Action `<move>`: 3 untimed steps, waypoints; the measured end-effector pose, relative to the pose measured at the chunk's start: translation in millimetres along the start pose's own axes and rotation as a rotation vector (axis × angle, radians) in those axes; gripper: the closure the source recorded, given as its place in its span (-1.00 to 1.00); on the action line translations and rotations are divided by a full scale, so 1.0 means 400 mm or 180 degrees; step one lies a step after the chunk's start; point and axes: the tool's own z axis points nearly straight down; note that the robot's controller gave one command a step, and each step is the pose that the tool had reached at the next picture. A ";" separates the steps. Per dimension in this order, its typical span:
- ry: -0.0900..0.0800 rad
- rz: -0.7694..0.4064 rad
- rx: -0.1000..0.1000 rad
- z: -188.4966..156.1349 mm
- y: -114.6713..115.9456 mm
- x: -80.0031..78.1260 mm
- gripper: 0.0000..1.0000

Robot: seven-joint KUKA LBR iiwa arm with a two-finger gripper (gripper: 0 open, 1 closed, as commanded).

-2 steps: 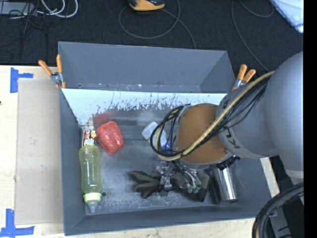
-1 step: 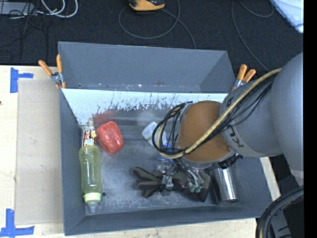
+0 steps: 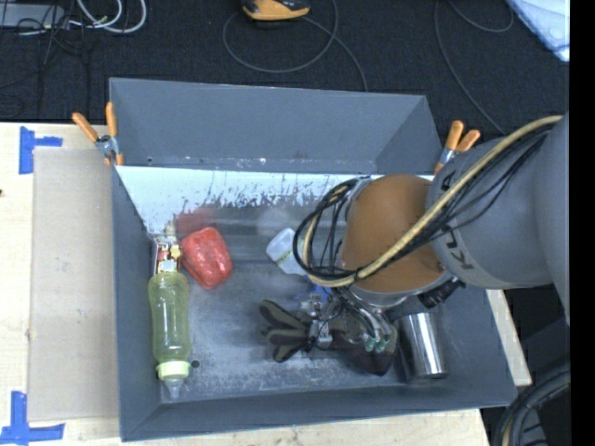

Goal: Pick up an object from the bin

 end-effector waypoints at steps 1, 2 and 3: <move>0.0001 -0.0003 0.0000 -0.077 0.000 0.000 1.00; -0.0023 -0.0003 -0.0002 -0.136 0.000 -0.003 1.00; -0.0021 -0.0002 -0.0002 -0.160 0.000 -0.003 1.00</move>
Offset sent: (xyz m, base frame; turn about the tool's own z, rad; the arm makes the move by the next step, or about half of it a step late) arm 0.0001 -0.0001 0.0073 0.0000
